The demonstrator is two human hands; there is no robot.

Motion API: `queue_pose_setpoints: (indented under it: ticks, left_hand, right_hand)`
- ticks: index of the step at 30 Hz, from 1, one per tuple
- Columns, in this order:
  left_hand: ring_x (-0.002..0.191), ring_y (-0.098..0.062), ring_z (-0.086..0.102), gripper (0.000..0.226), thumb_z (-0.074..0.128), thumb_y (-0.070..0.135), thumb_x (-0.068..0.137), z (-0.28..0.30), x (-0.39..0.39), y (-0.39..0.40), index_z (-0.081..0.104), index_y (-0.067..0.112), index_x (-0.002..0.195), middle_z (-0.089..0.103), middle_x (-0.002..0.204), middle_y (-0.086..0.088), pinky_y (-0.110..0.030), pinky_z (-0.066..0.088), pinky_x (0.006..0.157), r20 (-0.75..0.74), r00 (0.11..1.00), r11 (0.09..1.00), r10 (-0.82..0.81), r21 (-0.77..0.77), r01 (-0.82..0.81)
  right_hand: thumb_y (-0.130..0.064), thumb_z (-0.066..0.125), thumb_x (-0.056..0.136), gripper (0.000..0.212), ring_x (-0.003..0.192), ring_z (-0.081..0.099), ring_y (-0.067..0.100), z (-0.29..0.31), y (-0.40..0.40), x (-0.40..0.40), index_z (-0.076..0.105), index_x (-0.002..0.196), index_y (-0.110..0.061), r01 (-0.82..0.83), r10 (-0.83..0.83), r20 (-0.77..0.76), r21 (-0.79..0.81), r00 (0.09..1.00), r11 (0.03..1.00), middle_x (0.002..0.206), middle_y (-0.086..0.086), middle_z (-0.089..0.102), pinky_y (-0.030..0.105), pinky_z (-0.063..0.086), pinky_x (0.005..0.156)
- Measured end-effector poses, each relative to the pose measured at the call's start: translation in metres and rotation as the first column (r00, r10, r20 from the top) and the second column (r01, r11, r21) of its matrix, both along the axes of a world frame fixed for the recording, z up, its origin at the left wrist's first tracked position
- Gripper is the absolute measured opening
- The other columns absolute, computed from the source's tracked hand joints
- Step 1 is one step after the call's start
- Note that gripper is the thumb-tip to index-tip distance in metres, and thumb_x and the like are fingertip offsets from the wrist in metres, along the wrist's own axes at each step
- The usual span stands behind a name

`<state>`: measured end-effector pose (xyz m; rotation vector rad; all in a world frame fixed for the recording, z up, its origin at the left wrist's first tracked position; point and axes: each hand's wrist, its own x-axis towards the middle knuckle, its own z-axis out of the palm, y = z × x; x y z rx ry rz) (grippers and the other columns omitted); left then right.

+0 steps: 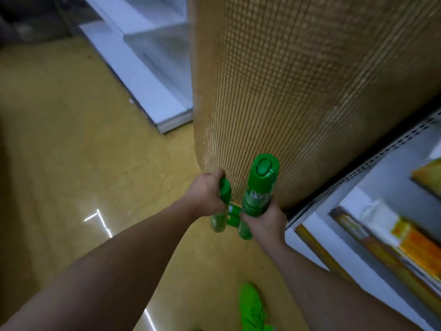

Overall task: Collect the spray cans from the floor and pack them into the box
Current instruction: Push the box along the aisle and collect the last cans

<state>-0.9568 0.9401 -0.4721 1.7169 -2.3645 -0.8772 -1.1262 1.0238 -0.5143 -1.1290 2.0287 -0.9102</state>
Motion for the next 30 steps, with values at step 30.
queue_pose_setpoints:
  ticks: [30]
  left_hand:
    - [0.096,-0.017,0.061,0.073,0.094,0.032,0.057,0.452,-0.179,0.31,0.055,0.02,0.118,0.062,0.105,0.002,-0.031,0.056,0.075,-0.208,0.721,0.721,-0.661,-0.441,0.535]
  right_hand:
    - [-0.043,0.093,0.058,0.068,0.098,0.067,0.022,0.409,0.389,-0.13,0.061,0.113,-0.018,0.488,-0.603,-0.201,-0.421,0.772,0.765,0.108,-0.001,0.071,0.029,0.053,0.077]
